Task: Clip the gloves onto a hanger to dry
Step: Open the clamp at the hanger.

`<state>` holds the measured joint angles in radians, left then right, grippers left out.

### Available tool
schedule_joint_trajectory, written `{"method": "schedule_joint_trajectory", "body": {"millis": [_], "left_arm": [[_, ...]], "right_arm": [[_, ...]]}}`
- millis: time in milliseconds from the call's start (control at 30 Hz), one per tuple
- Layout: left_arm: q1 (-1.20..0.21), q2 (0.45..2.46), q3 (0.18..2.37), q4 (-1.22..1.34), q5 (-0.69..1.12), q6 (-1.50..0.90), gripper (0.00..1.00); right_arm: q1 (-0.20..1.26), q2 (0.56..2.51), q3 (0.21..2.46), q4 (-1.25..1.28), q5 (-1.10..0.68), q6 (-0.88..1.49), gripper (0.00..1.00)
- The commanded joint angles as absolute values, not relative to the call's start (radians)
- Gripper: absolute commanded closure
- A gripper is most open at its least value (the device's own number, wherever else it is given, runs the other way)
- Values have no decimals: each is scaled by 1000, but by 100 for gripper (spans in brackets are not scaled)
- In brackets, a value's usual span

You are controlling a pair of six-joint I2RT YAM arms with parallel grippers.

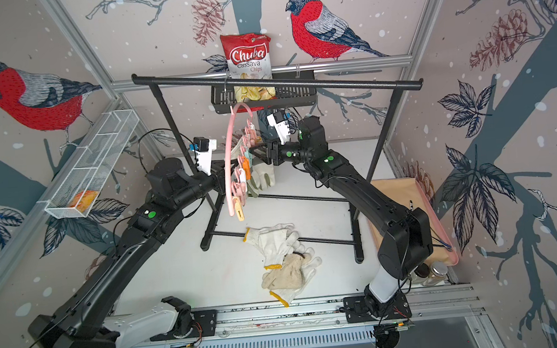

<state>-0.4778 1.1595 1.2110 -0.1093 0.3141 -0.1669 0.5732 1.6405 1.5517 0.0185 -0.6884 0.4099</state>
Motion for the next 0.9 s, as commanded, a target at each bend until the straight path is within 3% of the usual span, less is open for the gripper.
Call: {"method": "schedule_joint_trajectory", "body": {"millis": [0,867], "left_arm": [[-486,1164,1225,-47,320,-169,100],[-493,1161,1230,-61,316,-153,100]], "right_arm": [[572,1636,1552,59,-709,392,45],[528,1602,1527,98,-637,400,45]]}}
